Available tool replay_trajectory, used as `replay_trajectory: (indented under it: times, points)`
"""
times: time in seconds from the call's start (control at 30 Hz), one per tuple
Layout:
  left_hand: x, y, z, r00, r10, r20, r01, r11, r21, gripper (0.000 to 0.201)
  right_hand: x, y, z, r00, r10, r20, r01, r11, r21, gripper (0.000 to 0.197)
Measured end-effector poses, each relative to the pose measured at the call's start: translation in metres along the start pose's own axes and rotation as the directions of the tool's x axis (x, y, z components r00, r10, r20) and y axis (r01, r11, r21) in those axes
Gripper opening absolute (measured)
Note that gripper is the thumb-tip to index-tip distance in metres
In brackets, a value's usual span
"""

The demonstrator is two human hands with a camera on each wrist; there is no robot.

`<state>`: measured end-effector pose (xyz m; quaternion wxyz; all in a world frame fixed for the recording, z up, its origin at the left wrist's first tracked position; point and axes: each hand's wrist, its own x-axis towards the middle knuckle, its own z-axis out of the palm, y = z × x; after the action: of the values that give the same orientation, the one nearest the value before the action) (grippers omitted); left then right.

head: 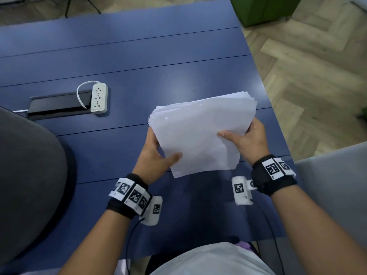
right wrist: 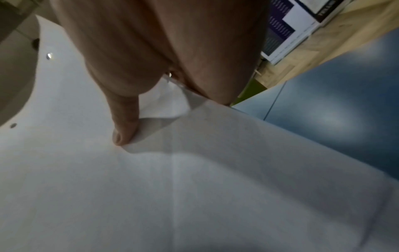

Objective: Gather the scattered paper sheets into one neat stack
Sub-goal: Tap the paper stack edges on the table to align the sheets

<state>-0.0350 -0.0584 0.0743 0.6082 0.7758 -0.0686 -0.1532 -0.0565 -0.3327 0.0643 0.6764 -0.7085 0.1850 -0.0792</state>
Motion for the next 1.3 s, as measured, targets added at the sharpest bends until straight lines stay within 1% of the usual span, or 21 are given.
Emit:
replay_trajectory:
  times: [0.07, 0.13, 0.17, 0.23, 0.27, 0.3, 0.4, 0.43, 0.5, 0.57, 0.73, 0.8, 0.87, 0.9, 0.93, 1.0, 1.03, 1.1, 1.2, 1.23, 1.3]
  points:
    - [0.003, -0.003, 0.011, 0.979, 0.024, -0.202, -0.023, 1.000, 0.005, 0.070, -0.004, -0.003, 0.006, 0.999, -0.034, -0.027, 0.034, 0.999, -0.003, 0.054]
    - [0.006, 0.002, 0.027, 0.934, 0.049, -0.354, -0.045, 0.999, 0.019, 0.061, -0.011, -0.007, 0.013, 0.993, -0.082, -0.084, 0.083, 0.997, 0.005, 0.056]
    - [0.007, 0.007, 0.034, 0.907, 0.062, -0.416, -0.065, 0.998, 0.007, 0.057, -0.015, -0.009, 0.017, 0.987, -0.110, -0.115, 0.112, 0.994, 0.008, 0.056]
    - [0.007, 0.019, 0.044, 0.862, 0.083, -0.500, -0.112, 0.993, -0.029, 0.053, -0.021, -0.012, 0.022, 0.971, -0.168, -0.172, 0.172, 0.985, 0.011, 0.056]
    - [0.007, 0.024, 0.045, 0.854, 0.091, -0.512, -0.121, 0.992, -0.026, 0.053, -0.022, -0.014, 0.023, 0.964, -0.181, -0.194, 0.186, 0.983, 0.010, 0.056]
    - [0.007, 0.026, 0.043, 0.857, 0.098, -0.505, -0.127, 0.992, -0.023, 0.055, -0.022, -0.016, 0.022, 0.959, -0.188, -0.210, 0.193, 0.981, 0.002, 0.055]
    - [0.002, 0.028, 0.041, 0.894, 0.122, -0.430, -0.140, 0.990, -0.010, 0.064, -0.019, -0.019, 0.017, 0.948, -0.202, -0.247, 0.209, 0.978, 0.002, 0.053]
    - [0.000, 0.030, 0.045, 0.890, 0.132, -0.435, -0.146, 0.989, 0.002, 0.064, -0.021, -0.020, 0.019, 0.939, -0.219, -0.266, 0.227, 0.974, 0.002, 0.053]
    - [-0.008, 0.036, 0.059, 0.859, 0.178, -0.480, -0.187, 0.982, 0.029, 0.063, -0.027, -0.024, 0.027, 0.915, -0.265, -0.304, 0.279, 0.960, 0.004, 0.052]
    - [-0.013, 0.042, 0.072, 0.827, 0.210, -0.521, -0.218, 0.975, 0.048, 0.064, -0.031, -0.030, 0.033, 0.904, -0.298, -0.306, 0.315, 0.949, 0.008, 0.049]
    - [-0.006, 0.047, 0.071, 0.770, 0.286, -0.570, -0.261, 0.957, 0.127, 0.068, -0.029, -0.040, 0.038, 0.884, -0.326, -0.335, 0.344, 0.939, -0.007, 0.047]
    - [-0.003, 0.047, 0.068, 0.732, 0.282, -0.621, -0.259, 0.957, 0.129, 0.070, -0.030, -0.038, 0.040, 0.886, -0.315, -0.341, 0.346, 0.938, 0.032, 0.048]
    - [-0.005, 0.041, 0.067, 0.706, 0.257, -0.660, -0.265, 0.960, 0.090, 0.073, -0.034, -0.029, 0.041, 0.901, -0.287, -0.325, 0.322, 0.945, 0.059, 0.053]
    - [-0.006, 0.036, 0.066, 0.706, 0.229, -0.670, -0.263, 0.963, 0.052, 0.074, -0.035, -0.020, 0.041, 0.914, -0.253, -0.316, 0.290, 0.954, 0.074, 0.055]
    - [-0.007, 0.029, 0.064, 0.723, 0.184, -0.666, -0.248, 0.969, -0.001, 0.074, -0.037, -0.008, 0.041, 0.934, -0.205, -0.291, 0.241, 0.966, 0.094, 0.058]
    - [-0.006, 0.008, 0.064, 0.783, 0.083, -0.616, -0.183, 0.978, -0.102, 0.066, -0.039, 0.019, 0.038, 0.966, -0.116, -0.230, 0.130, 0.990, 0.048, 0.071]
    - [-0.006, -0.001, 0.065, 0.810, 0.045, -0.584, -0.141, 0.983, -0.120, 0.063, -0.042, 0.027, 0.037, 0.973, -0.071, -0.220, 0.076, 0.997, 0.018, 0.075]
    - [-0.003, -0.008, 0.066, 0.837, 0.011, -0.547, -0.106, 0.984, -0.142, 0.064, -0.042, 0.036, 0.035, 0.972, -0.026, -0.232, 0.034, 0.999, 0.029, 0.070]
    - [0.000, -0.012, 0.065, 0.850, -0.037, -0.525, -0.067, 0.982, -0.179, 0.061, -0.039, 0.036, 0.034, 0.976, -0.024, -0.216, 0.031, 0.999, 0.027, 0.058]
    - [0.001, -0.012, 0.064, 0.847, -0.030, -0.530, -0.071, 0.983, -0.169, 0.060, -0.037, 0.035, 0.034, 0.976, -0.035, -0.216, 0.043, 0.999, 0.034, 0.057]
    - [-0.001, -0.013, 0.060, 0.859, 0.007, -0.512, -0.086, 0.988, -0.131, 0.060, -0.035, 0.035, 0.033, 0.980, -0.027, -0.196, 0.033, 0.999, 0.024, 0.054]
